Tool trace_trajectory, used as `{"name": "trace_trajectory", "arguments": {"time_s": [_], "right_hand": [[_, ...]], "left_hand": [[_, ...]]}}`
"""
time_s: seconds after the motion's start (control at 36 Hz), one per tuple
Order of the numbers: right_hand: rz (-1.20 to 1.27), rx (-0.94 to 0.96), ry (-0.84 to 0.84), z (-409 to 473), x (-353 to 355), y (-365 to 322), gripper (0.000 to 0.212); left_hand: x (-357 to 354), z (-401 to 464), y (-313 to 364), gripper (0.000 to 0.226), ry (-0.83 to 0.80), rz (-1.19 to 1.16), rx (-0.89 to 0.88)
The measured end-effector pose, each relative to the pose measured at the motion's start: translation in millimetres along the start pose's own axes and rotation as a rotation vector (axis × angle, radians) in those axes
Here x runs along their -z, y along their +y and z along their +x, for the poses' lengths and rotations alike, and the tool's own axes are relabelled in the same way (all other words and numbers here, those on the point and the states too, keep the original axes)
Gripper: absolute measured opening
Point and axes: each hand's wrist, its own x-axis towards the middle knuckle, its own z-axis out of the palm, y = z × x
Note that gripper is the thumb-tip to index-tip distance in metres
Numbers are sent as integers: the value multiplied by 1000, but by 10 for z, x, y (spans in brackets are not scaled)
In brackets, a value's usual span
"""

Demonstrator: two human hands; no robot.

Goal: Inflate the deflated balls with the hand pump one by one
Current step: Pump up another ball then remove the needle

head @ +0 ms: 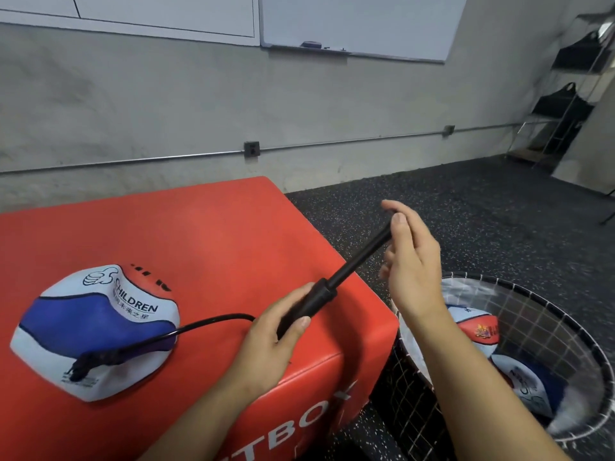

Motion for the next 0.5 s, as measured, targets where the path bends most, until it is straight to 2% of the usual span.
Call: {"name": "trace_trajectory", "arguments": {"time_s": [0.11, 0.5], "right_hand": [[-15, 8, 0, -41, -122, 42, 34], [-210, 6, -241, -473, -577, 287, 33]], "left_hand": [[3, -8, 8, 48, 19, -12, 8], [3, 73, -54, 52, 33, -118, 10]]}}
